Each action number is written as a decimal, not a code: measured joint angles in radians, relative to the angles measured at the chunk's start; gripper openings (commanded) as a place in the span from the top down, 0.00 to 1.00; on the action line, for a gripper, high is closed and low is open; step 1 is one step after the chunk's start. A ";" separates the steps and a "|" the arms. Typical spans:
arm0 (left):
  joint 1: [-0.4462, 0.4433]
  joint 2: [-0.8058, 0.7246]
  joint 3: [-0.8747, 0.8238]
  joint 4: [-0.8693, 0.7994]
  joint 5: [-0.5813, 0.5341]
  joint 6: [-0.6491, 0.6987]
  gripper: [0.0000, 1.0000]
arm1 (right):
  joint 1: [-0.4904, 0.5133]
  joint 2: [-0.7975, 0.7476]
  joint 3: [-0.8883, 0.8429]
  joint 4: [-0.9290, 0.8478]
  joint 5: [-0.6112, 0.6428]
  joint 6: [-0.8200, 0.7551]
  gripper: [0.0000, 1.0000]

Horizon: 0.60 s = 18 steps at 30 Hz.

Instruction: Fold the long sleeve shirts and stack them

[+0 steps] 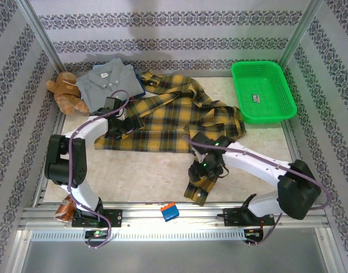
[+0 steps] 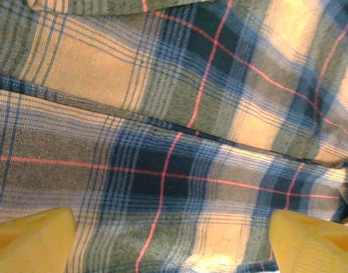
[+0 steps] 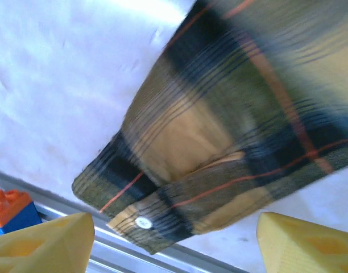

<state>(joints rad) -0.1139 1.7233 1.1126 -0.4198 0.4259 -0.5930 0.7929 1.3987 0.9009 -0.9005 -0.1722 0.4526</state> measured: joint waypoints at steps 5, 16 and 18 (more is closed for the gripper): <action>0.003 0.054 -0.015 0.023 -0.006 0.003 0.12 | 0.095 0.112 -0.003 0.088 -0.001 0.026 0.27; 0.006 -0.005 -0.096 0.051 -0.008 0.002 0.12 | 0.165 0.273 0.025 0.116 0.066 0.059 0.71; 0.012 -0.024 -0.103 0.054 -0.008 0.002 0.12 | 0.164 0.293 0.048 0.103 0.078 0.062 0.84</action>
<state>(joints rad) -0.1020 1.6989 1.0092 -0.3656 0.4183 -0.5911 0.9573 1.6913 0.9485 -0.7975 -0.0944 0.5148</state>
